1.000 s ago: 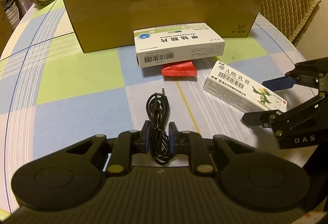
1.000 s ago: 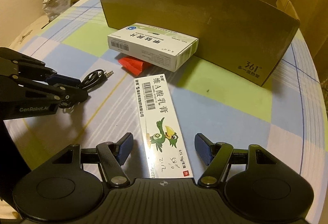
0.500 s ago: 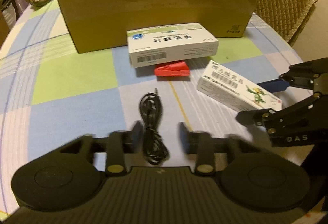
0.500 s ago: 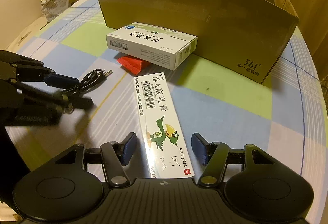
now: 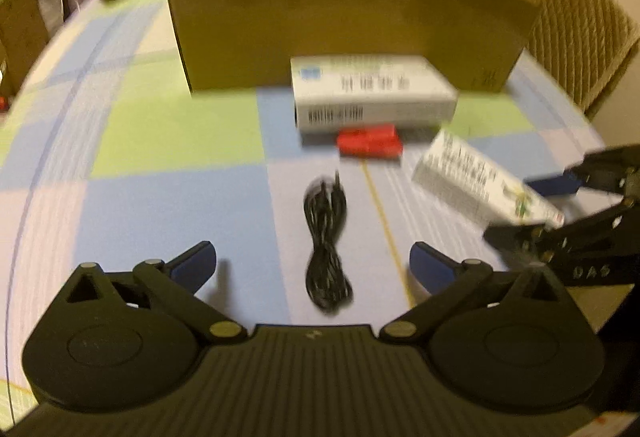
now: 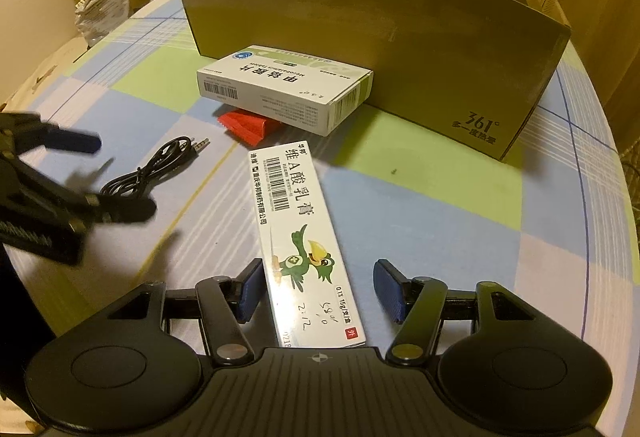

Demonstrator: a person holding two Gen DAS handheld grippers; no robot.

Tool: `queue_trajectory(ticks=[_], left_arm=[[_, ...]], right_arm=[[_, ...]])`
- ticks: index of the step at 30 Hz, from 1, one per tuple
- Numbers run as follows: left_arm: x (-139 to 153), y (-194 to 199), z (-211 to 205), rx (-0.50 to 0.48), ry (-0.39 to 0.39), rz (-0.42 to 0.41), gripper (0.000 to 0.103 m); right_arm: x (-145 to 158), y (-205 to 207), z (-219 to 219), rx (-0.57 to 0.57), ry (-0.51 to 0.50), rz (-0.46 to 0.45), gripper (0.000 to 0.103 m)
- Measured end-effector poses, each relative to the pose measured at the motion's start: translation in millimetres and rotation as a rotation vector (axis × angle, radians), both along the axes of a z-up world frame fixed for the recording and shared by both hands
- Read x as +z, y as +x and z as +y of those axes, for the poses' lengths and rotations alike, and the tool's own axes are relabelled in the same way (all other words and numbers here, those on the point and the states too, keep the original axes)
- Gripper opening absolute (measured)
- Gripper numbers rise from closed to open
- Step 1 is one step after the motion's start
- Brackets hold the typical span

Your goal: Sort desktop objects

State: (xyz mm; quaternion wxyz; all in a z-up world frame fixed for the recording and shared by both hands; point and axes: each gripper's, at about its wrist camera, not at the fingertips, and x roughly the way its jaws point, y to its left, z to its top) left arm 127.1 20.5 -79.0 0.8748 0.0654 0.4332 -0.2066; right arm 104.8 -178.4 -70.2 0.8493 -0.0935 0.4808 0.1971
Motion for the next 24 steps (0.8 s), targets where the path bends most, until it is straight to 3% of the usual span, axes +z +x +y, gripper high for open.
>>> queue_trajectory(ticks=[3,10,16,18,21,24], left_arm=[[4.2,-1.3,-1.0,-0.009,0.007,-0.057,0.099],[2.2,7.0,-9.1,-0.061,0.08,0.004,0.093],[-2.5,6.0,-8.5,-0.085,0.049,0.05,0.06],[-4.4,6.8,-8.6,-0.088,0.035,0.062,0.038],[-6.7,7.8,-9.4,-0.088,0.032,0.074,0.019],[-7.4,7.3,-10.8,-0.096,0.038,0.075,0.014]], right_arm=[[-0.3,0.6,0.1,-0.002,0.003,-0.001,0.058],[0.3,0.4,-1.1,-0.012,0.01,-0.006,0.058],[1.1,-1.0,-0.5,-0.009,0.016,-0.015,0.049],[1.9,-1.1,1.0,0.002,0.016,-0.023,0.046],[1.8,0.4,3.7,0.02,0.011,-0.024,0.042],[0.8,2.1,6.5,0.033,0.006,-0.021,0.037]])
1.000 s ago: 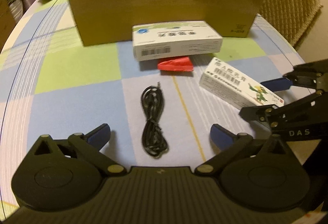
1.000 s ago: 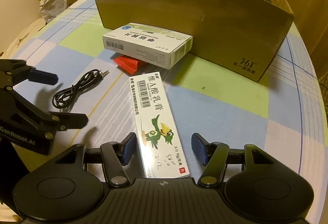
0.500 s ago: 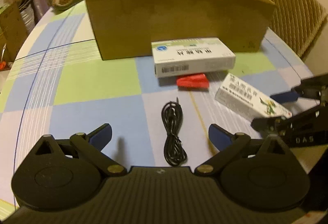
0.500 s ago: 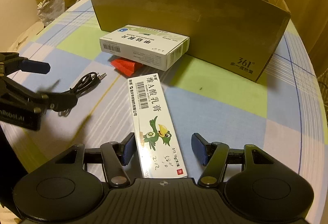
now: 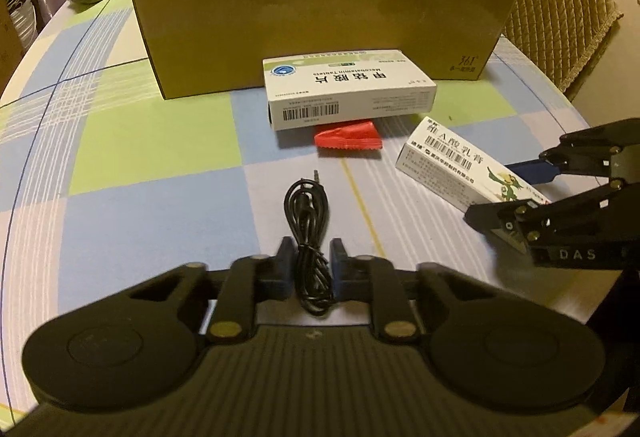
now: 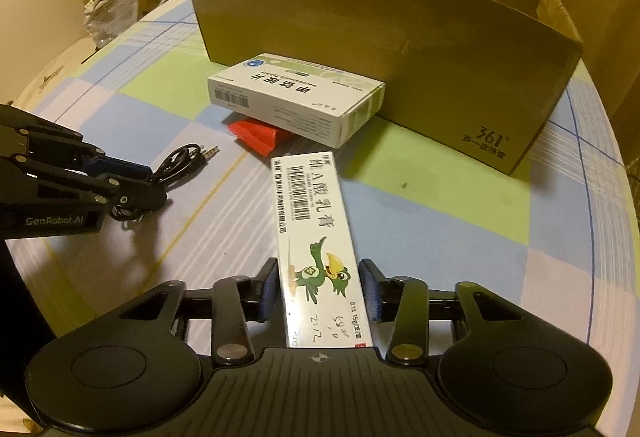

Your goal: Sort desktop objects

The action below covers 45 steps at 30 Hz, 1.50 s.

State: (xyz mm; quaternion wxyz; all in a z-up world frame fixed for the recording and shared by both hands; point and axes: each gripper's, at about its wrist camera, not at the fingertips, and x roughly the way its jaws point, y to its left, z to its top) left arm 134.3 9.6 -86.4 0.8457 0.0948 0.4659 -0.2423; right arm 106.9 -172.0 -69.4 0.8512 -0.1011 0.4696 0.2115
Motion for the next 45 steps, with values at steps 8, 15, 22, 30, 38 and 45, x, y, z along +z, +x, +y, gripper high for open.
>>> queue_trajectory(ticks=[8,15,22,30,38,45], left_arm=[[4.8,-3.4,-0.7,-0.01,0.013,-0.014,0.013],[13.3,-7.3,0.5,-0.016,0.002,-0.028,0.013],[26.0,-13.4,2.8,-0.017,-0.014,-0.046,0.013],[37.7,-16.6,6.2,-0.011,-0.028,-0.06,0.013],[53.6,-17.7,8.0,-0.008,-0.041,-0.087,0.013],[66.7,-17.4,7.3,-0.01,-0.046,-0.114,0.013]], right_arm=[[5.5,-4.1,-0.9,-0.03,0.014,-0.02,0.035],[20.7,-10.3,-10.6,-0.081,0.046,-0.051,0.035],[32.0,-15.4,-15.2,-0.104,0.058,-0.064,0.035],[39.7,-23.1,-17.0,-0.112,0.06,-0.078,0.035],[55.4,-24.0,-17.1,-0.113,0.06,-0.115,0.035],[67.5,-22.6,-16.6,-0.113,0.064,-0.139,0.035]])
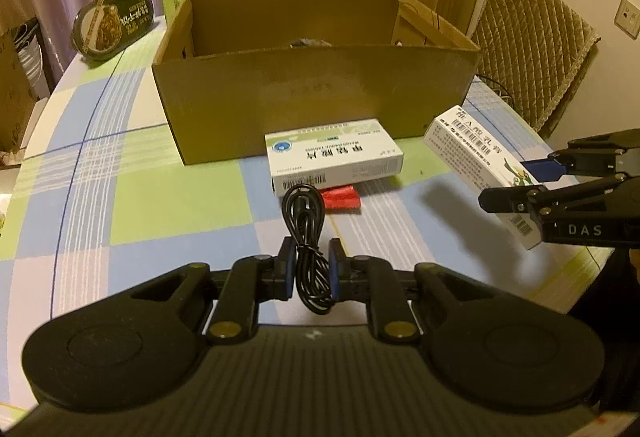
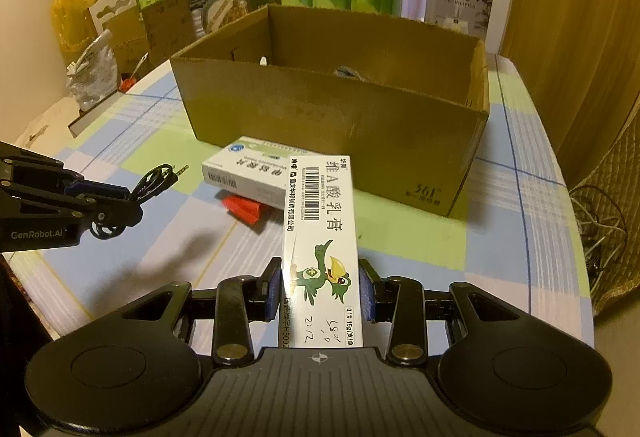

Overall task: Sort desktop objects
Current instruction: 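Lift and carry the black cable and ointment box over the cardboard box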

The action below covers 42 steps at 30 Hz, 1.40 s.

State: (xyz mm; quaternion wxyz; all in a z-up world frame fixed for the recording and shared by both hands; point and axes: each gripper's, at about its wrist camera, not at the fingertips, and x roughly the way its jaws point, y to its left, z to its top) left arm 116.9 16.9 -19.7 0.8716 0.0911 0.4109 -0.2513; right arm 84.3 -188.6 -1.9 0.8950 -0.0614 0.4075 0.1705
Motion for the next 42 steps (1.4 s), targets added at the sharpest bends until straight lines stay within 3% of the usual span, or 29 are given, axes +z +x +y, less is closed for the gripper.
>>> queue_trajectory(ticks=[20,30,42], left_arm=[[38.3,25.2,-9.0,-0.005,-0.032,-0.08,0.013],[62.0,57.0,-16.0,-0.004,-0.058,-0.124,0.013],[74.0,109.2,-25.7,-0.003,-0.056,-0.142,0.013]], right_arm=[[37.8,31.9,-6.8,-0.028,0.009,-0.075,0.035],[61.8,64.0,-7.3,-0.031,0.011,-0.116,0.035],[68.0,108.1,-10.8,-0.05,0.008,-0.124,0.035]])
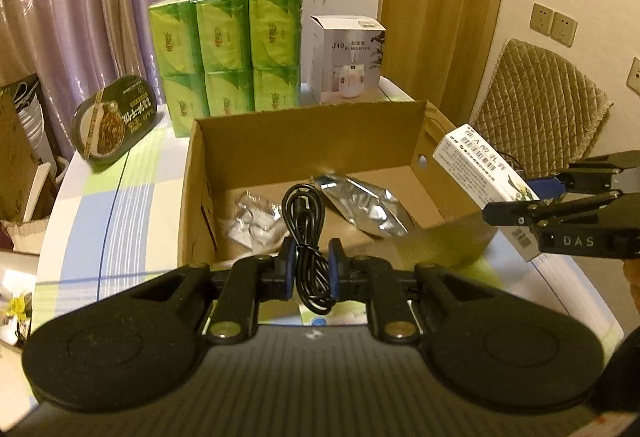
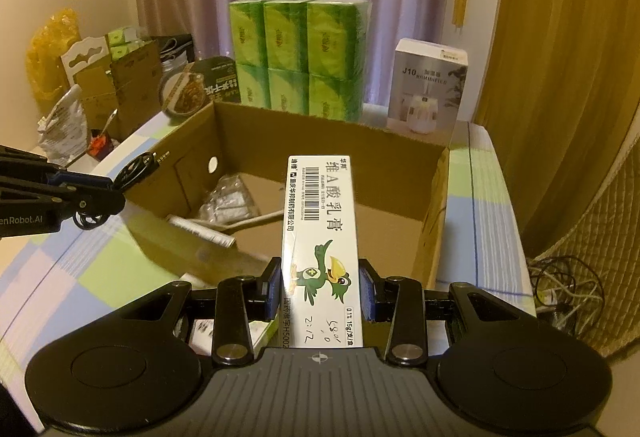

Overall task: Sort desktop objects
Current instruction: 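Lift and carry the black cable and ointment box over the cardboard box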

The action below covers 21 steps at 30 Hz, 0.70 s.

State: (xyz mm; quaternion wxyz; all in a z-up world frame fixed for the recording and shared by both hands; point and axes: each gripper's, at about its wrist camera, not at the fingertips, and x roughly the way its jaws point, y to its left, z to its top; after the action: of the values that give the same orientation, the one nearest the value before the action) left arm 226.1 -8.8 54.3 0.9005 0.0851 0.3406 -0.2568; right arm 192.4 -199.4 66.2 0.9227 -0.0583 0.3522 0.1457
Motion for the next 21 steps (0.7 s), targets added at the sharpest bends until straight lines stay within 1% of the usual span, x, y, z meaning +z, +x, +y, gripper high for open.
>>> queue_trajectory(ticks=[6,11,21], left_arm=[[-0.8,27.1,-12.6,-0.011,0.002,0.005,0.013],[-8.1,46.4,-24.1,-0.013,-0.001,0.019,0.013],[-28.1,68.2,-41.3,-0.02,0.008,0.058,0.013]], right_arm=[[4.7,25.2,-0.8,0.0,-0.016,-0.014,0.035],[5.7,46.9,-0.7,-0.006,-0.016,-0.015,0.035],[-14.1,75.7,1.6,-0.015,-0.016,0.035,0.035]])
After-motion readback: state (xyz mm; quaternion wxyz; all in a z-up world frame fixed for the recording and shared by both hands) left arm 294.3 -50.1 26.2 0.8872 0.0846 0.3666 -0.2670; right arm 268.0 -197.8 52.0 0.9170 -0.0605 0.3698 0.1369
